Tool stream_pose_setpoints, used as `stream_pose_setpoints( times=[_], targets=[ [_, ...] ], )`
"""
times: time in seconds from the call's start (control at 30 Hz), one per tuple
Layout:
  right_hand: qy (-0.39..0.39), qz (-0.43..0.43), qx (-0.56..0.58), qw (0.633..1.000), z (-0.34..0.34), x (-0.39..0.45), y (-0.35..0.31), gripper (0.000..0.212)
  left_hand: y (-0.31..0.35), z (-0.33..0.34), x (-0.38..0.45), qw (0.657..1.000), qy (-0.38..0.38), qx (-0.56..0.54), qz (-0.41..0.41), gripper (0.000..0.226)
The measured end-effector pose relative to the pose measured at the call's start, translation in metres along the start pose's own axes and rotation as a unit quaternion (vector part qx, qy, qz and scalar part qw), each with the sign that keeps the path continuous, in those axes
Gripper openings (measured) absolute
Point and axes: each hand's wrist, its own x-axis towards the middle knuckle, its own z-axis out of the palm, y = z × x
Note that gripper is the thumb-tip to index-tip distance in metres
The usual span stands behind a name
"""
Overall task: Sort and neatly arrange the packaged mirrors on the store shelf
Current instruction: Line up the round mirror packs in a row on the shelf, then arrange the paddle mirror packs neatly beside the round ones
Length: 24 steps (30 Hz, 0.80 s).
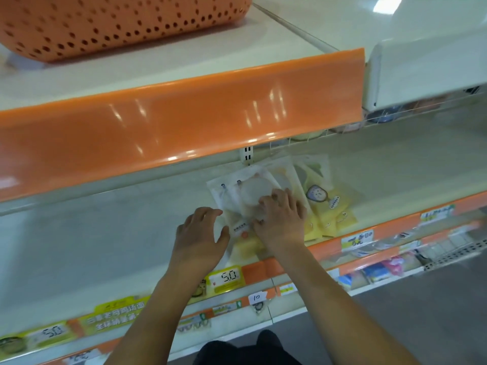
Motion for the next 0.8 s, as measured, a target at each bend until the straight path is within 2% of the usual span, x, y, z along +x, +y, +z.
stream_pose_setpoints(
  times=[0.23, 0.33, 0.43, 0.57, 0.63, 0.8],
  targets=[
    [-0.041, -0.003, 0.0, 0.999, -0.005, -0.002, 0.003, 0.058, 0.003, 0.001, -0.001, 1.0, -0.013, 0.003, 0.002, 0.051],
    [0.008, -0.018, 0.074, 0.997, -0.012, -0.007, 0.004, 0.054, 0.008, -0.002, -0.004, 1.0, 0.002, 0.007, 0.014, 0.053],
    [0.098, -0.088, 0.156, 0.979, -0.018, -0.015, 0.003, 0.043, 0.012, -0.006, -0.013, 0.999, 0.037, 0.006, 0.029, 0.052],
    [0.112, -0.181, 0.169, 0.962, -0.023, -0.03, -0.01, 0.037, 0.008, -0.013, -0.032, 0.997, 0.07, 0.028, 0.022, 0.05],
    [0.1, -0.198, 0.177, 0.959, -0.022, -0.04, -0.017, 0.036, 0.002, -0.015, -0.045, 0.996, 0.073, 0.047, 0.011, 0.05],
    [0.007, -0.249, 0.187, 0.95, -0.006, -0.064, -0.027, 0.035, -0.013, -0.017, -0.092, 0.994, 0.053, 0.072, -0.057, 0.048]
  ],
)
